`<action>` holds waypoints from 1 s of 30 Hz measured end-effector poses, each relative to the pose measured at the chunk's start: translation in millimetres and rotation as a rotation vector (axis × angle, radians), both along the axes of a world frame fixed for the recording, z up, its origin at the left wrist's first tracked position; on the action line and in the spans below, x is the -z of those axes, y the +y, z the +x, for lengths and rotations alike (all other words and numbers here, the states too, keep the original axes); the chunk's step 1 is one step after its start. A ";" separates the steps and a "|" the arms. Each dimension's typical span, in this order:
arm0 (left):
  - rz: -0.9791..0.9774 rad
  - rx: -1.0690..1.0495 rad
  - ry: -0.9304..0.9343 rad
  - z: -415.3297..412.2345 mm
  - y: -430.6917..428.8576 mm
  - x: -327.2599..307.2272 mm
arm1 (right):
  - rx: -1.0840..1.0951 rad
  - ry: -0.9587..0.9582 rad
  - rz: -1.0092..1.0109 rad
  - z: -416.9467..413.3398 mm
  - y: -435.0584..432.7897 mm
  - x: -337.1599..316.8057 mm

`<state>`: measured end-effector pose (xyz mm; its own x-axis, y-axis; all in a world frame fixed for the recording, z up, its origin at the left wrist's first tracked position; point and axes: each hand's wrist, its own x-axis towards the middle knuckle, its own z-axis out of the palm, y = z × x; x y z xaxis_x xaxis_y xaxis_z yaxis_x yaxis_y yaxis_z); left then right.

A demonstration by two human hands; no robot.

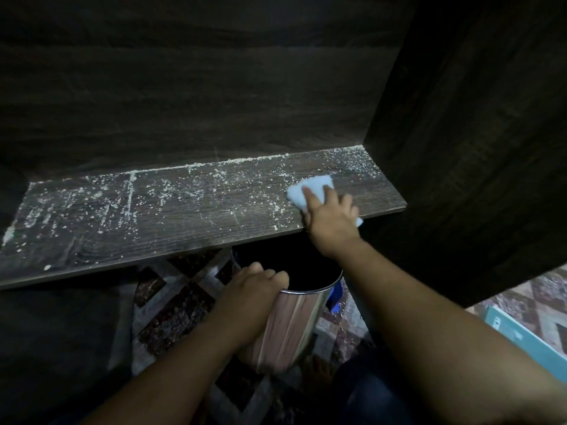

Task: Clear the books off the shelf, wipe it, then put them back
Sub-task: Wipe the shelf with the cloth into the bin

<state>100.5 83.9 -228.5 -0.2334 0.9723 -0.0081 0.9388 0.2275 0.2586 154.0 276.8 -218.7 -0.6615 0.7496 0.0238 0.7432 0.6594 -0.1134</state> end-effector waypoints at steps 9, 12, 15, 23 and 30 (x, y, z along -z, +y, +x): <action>0.069 0.019 -0.044 -1.2 0.2 4.2 | 0.262 0.174 0.055 25.0 75.5 -19.0; 0.092 0.018 -0.065 -3.3 -0.6 9.0 | 0.282 0.028 0.013 33.0 82.9 -8.7; 0.095 0.030 -0.033 -4.3 0.2 12.8 | 0.163 0.000 0.022 19.0 60.6 -3.2; 0.103 0.020 -0.029 -4.9 -8.6 6.3 | -0.233 0.121 -0.106 2.2 -3.2 -10.1; 0.084 -0.004 -0.069 -6.2 -17.1 1.9 | -0.222 0.027 -0.073 -25.7 25.1 -24.6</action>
<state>94.3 66.9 -230.4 -0.2388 0.9694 0.0569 0.9172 0.2059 0.3411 128.3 301.9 -194.1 -0.8104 0.5859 -0.0050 0.5765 0.7959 -0.1848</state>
